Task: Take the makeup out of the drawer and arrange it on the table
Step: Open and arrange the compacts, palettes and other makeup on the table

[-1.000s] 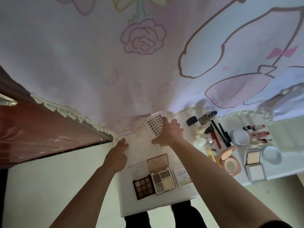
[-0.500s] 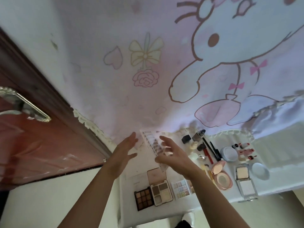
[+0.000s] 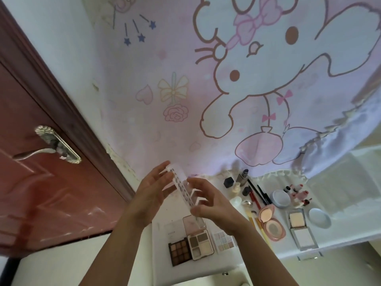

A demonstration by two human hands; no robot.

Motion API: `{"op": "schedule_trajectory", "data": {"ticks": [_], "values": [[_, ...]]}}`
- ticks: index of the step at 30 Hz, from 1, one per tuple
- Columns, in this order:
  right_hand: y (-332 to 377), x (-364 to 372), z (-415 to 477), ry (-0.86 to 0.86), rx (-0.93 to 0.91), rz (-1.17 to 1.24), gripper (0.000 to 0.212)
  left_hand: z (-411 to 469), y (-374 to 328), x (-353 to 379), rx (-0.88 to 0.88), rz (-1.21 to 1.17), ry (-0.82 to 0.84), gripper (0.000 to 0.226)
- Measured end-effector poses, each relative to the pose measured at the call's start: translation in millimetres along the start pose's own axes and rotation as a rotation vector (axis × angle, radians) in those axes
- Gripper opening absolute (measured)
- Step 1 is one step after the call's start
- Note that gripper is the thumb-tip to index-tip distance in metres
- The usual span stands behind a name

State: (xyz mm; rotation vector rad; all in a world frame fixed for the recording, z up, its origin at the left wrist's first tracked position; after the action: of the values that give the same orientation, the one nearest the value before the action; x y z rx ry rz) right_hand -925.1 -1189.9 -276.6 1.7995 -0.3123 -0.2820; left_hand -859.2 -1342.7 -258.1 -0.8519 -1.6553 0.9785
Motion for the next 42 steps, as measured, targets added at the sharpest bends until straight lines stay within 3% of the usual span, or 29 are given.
{"op": "schedule_trajectory", "data": {"ticks": [11, 21, 25, 29, 35, 42], "values": [[-1.7, 4.6, -16.2, -0.044, -0.022, -0.001, 0.068, -8.7, 0.9, 25.9, -0.006, 0.069, -0.031, 0.046], [-11.5, 4.7, -18.2, -0.172, -0.037, 0.012, 0.065, -9.7, 5.3, 33.8, -0.001, 0.133, -0.031, 0.062], [-10.1, 5.4, -18.7, -0.144, -0.047, 0.05, 0.064, -7.3, 6.1, 34.9, -0.036, 0.197, 0.024, 0.05], [-6.1, 7.7, -19.9, -0.165, -0.072, 0.077, 0.071, -6.7, 9.2, 39.6, -0.099, 0.219, 0.137, 0.074], [-8.1, 15.4, -23.2, -0.024, -0.03, 0.027, 0.086, -2.7, 3.6, 36.1, -0.07, 0.115, 0.071, 0.068], [-5.7, 9.0, -26.7, -0.104, -0.075, 0.053, 0.085, -2.4, 12.1, 46.5, -0.142, 0.157, 0.167, 0.092]]}}
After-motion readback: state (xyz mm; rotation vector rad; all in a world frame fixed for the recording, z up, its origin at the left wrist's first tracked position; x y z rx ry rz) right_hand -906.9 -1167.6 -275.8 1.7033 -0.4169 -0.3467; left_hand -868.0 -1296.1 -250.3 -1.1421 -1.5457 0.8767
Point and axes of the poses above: each hand's wrist, its own z-axis towards the middle knuckle, its own x-axis out of the palm, y = z × x, the point moved 7 cm from there along z, towards the middle knuckle, and after that the axes turned 11 degrees about y, right-handed, at the moved point
